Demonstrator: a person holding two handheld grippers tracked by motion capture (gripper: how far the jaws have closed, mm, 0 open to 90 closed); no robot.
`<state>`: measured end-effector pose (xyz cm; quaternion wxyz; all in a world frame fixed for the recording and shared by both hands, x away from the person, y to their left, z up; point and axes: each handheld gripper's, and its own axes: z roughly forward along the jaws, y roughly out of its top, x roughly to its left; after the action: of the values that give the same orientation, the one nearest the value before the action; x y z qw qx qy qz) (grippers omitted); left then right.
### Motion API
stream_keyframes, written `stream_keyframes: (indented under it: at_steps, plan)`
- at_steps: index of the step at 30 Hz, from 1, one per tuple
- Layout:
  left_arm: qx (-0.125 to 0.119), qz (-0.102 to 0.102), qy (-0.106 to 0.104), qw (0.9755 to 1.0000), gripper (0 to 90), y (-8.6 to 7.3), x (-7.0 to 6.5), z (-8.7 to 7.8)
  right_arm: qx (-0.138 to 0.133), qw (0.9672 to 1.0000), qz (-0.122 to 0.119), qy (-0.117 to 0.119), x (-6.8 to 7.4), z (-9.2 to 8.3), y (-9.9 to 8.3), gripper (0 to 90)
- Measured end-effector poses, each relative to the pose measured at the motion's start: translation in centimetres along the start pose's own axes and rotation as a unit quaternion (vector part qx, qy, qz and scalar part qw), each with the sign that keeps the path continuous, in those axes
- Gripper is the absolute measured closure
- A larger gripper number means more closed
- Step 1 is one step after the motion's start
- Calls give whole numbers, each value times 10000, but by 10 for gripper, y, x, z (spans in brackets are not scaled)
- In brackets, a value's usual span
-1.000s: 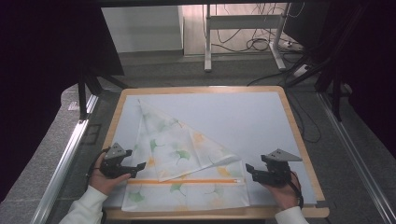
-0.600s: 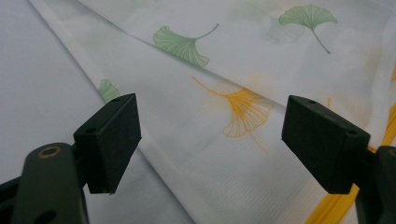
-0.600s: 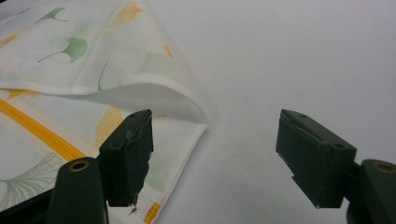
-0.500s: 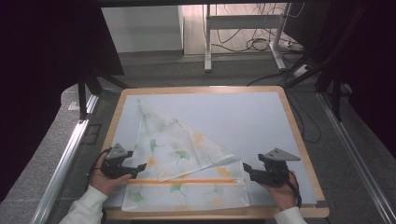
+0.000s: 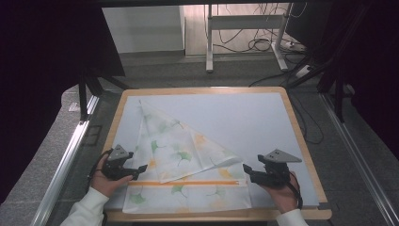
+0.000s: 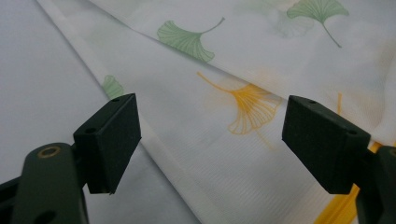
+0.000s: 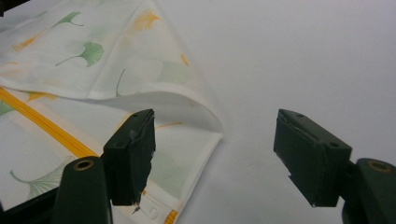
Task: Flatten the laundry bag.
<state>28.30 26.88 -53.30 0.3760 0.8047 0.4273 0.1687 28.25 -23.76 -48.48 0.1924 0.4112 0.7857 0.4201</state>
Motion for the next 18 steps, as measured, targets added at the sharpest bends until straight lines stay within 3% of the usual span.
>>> stream_keyframes:
  at_steps: [12, 18]
  plan:
    - [69, 15, 17, 10000, 192, 0, 0, 2, -7, 9999, 10, 115, 5, -2, 5, 345]
    - [105, 48, 16, 9999, 192, 0, -1, 3, -5, 9996, -134, 232, 16, -3, 15, 377]
